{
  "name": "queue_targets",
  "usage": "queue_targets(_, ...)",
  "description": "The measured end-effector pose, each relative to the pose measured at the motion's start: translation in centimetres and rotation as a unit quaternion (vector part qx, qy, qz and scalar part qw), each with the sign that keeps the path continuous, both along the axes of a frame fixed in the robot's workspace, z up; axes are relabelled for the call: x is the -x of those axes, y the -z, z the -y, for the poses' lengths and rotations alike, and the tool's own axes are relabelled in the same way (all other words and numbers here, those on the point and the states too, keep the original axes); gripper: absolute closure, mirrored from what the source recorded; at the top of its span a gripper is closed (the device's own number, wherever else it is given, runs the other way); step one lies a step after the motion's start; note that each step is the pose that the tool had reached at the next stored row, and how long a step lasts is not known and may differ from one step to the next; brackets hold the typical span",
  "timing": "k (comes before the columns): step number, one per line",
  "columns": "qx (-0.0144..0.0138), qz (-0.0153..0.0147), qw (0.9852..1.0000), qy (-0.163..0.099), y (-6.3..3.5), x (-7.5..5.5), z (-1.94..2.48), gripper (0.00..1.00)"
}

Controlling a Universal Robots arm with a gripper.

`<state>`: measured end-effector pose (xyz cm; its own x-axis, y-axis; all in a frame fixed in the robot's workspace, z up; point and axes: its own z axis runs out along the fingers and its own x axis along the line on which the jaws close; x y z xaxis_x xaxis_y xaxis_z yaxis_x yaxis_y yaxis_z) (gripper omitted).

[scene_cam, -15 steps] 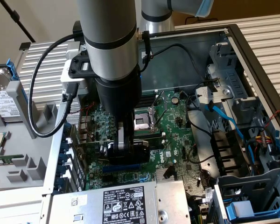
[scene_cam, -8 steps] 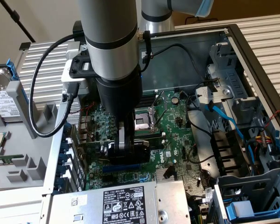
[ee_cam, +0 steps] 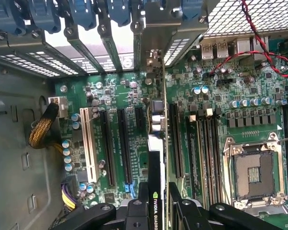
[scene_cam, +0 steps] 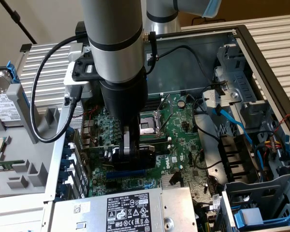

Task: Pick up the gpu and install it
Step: 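Insert the gpu into the slot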

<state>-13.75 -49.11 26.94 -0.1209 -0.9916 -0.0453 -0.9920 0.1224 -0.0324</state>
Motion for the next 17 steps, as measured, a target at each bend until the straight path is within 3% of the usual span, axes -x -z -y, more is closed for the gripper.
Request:
queue_targets(6, 0.0000, 0.0000, 1.0000, -0.001, -0.19, -0.06, 0.03, 0.73)
queue_targets(13, 0.0000, -0.0002, 1.0000, -0.001, -0.58, -0.20, 0.48, 0.73)
queue_targets(17, -0.0001, -0.0002, 1.0000, -0.003, -0.59, -0.63, 0.54, 0.73)
